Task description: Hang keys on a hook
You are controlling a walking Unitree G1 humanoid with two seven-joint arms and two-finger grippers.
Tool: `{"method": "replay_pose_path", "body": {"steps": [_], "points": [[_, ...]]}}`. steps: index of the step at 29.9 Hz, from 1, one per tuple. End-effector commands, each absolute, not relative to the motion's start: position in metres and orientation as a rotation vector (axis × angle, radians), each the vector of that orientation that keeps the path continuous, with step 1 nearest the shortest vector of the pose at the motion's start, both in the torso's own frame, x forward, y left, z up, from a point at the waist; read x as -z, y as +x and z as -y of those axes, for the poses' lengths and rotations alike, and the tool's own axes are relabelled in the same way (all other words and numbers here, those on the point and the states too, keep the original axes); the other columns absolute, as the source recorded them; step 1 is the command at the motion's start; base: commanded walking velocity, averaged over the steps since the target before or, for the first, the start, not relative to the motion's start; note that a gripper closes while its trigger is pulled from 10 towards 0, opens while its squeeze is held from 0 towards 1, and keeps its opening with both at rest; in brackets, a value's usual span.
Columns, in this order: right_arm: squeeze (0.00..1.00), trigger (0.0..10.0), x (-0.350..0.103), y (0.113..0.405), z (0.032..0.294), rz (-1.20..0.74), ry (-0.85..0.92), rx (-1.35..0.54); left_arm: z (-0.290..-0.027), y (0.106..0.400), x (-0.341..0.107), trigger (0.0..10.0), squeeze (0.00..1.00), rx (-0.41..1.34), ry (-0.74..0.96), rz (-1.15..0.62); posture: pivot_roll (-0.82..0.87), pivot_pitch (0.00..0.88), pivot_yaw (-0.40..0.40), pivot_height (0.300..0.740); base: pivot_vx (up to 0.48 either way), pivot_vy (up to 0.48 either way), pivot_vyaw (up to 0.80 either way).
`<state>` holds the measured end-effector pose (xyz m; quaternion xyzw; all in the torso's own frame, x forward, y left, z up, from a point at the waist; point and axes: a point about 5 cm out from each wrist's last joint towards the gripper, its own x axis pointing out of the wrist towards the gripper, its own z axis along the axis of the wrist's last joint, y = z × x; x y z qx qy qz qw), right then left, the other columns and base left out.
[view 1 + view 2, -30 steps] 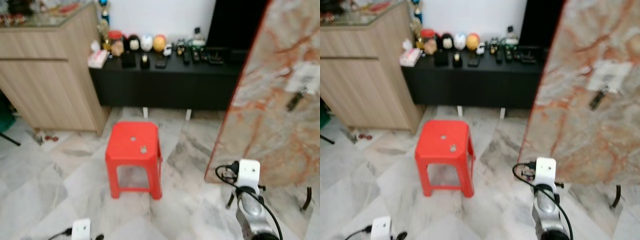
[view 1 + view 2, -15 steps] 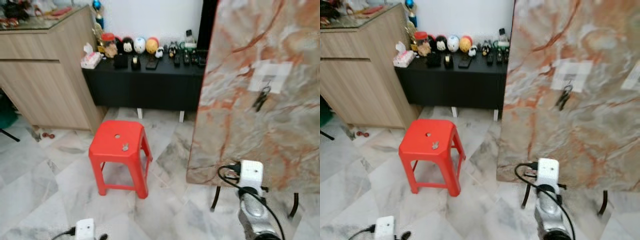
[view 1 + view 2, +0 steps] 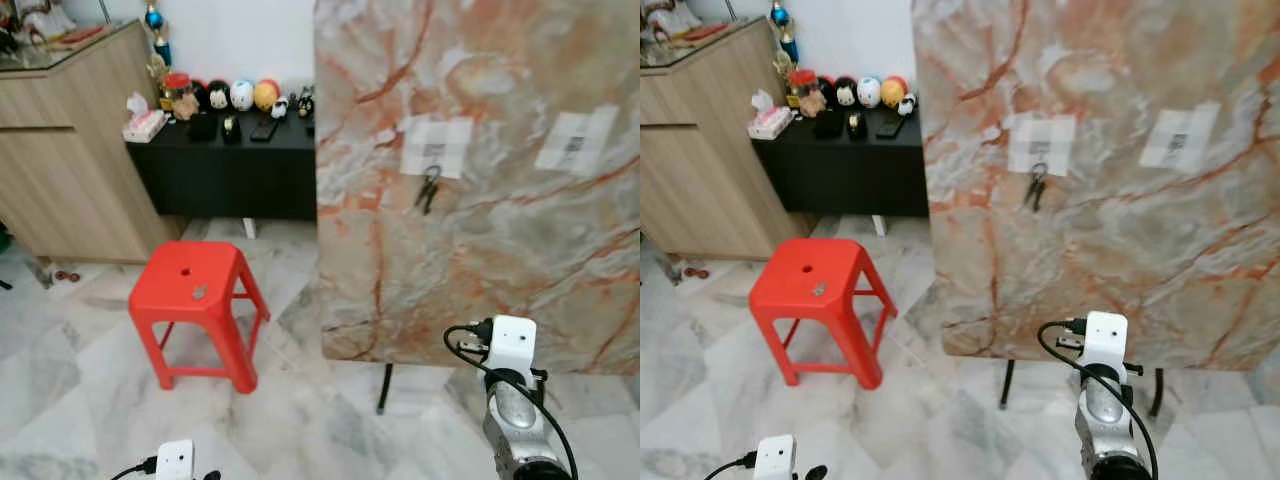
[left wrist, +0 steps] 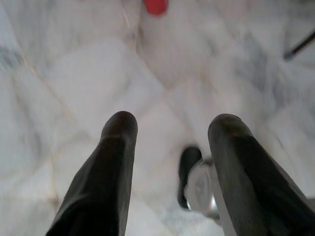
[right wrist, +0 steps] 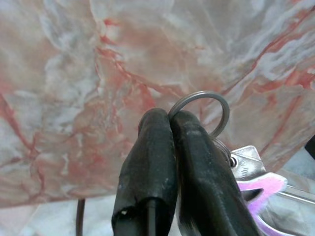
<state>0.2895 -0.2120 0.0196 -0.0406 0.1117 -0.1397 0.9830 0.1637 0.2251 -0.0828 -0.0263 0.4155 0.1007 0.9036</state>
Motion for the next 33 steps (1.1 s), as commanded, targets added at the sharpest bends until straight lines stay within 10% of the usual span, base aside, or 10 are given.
{"method": "replay_pose_path", "body": {"steps": [1,33], "points": [[0.00,10.0,-0.028,0.295,0.213,-0.187,-0.083,0.283,-0.225,0.160,0.085,10.0,0.00,-0.199,-0.042,-0.878,0.07,0.000,0.011,0.740,0.000,0.000,0.00],[0.00,10.0,-0.046,0.310,0.209,-0.111,-0.110,0.276,-0.219,0.157,0.087,10.0,0.00,-0.197,-0.060,-0.887,0.07,0.000,0.005,0.740,0.000,0.000,0.00]]}}
